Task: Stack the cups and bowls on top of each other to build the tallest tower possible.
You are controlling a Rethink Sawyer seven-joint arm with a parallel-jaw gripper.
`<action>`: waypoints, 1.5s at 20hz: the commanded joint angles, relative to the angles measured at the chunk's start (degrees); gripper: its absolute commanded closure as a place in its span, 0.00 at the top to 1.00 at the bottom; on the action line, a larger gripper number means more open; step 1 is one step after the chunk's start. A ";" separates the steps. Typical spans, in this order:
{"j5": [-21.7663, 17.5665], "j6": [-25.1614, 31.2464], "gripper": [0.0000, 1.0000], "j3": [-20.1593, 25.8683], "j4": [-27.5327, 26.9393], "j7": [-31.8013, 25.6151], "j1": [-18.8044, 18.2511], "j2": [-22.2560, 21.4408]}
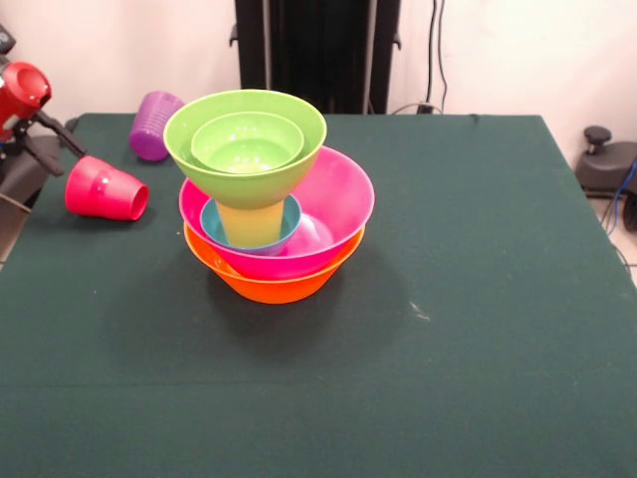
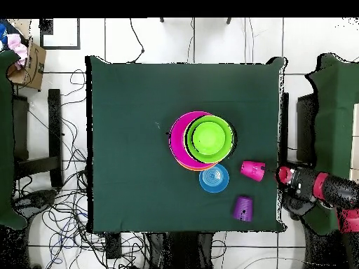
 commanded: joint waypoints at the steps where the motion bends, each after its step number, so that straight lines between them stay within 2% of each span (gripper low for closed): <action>1: -3.30 0.90 1.00 -2.47 -3.55 -17.85 3.53 2.26; 9: -3.99 0.19 1.00 -2.81 -2.03 -17.03 2.69 2.26; 17: -4.19 0.08 1.00 -2.69 -2.81 -17.31 2.79 3.02; 30: -5.48 -5.25 1.00 -2.63 -1.06 -14.97 2.42 5.54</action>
